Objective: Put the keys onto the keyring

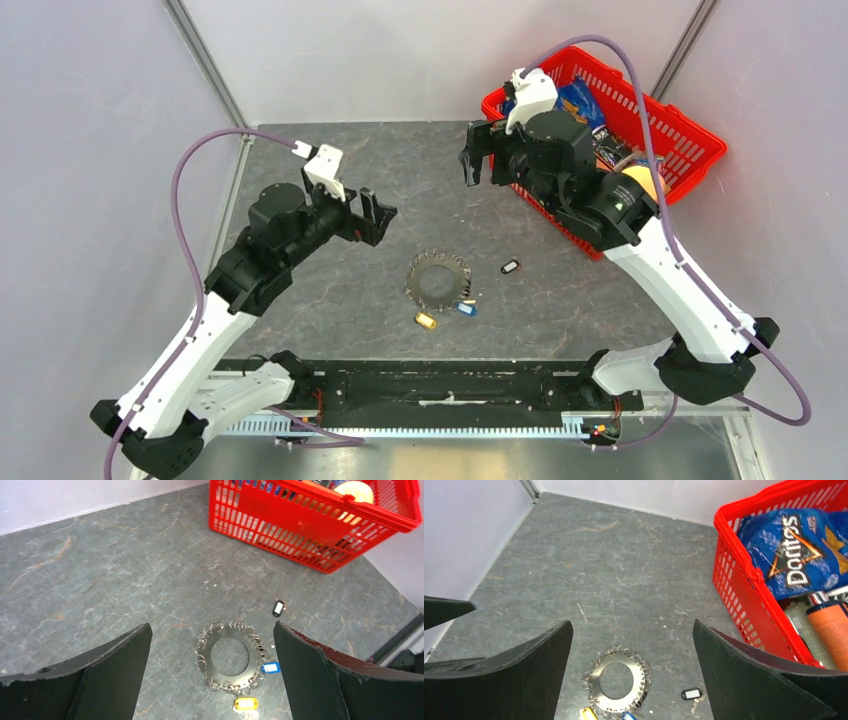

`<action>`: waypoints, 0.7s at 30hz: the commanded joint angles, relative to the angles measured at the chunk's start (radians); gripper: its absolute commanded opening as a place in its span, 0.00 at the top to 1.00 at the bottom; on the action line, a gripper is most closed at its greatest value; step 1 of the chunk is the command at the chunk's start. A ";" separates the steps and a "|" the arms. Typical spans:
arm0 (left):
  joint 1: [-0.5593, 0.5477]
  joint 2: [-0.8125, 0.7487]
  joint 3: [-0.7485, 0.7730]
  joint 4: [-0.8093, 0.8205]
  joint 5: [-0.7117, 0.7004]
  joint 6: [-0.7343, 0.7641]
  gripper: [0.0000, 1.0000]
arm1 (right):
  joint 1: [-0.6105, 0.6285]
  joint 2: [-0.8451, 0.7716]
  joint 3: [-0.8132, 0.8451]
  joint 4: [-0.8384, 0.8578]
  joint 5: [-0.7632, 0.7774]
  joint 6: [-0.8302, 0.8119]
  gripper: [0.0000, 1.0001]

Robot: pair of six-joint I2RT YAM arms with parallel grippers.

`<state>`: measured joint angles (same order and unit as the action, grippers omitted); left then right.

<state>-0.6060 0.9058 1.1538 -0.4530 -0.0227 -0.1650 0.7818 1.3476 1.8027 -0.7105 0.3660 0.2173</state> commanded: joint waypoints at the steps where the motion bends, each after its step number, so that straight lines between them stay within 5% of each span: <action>1: 0.003 -0.052 -0.012 0.010 0.087 -0.027 0.02 | 0.002 -0.039 -0.051 0.040 0.086 0.043 0.03; 8: 0.003 -0.087 -0.058 0.043 0.078 -0.033 0.03 | -0.006 -0.135 -0.181 0.058 0.072 0.071 0.03; 21: 0.003 0.091 -0.009 -0.044 0.123 -0.082 0.08 | -0.006 -0.214 -0.280 -0.109 -0.064 0.055 0.03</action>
<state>-0.6060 0.9726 1.1164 -0.4801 0.0757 -0.1986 0.7784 1.1446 1.5528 -0.7841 0.3687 0.2787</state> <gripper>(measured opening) 0.927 0.971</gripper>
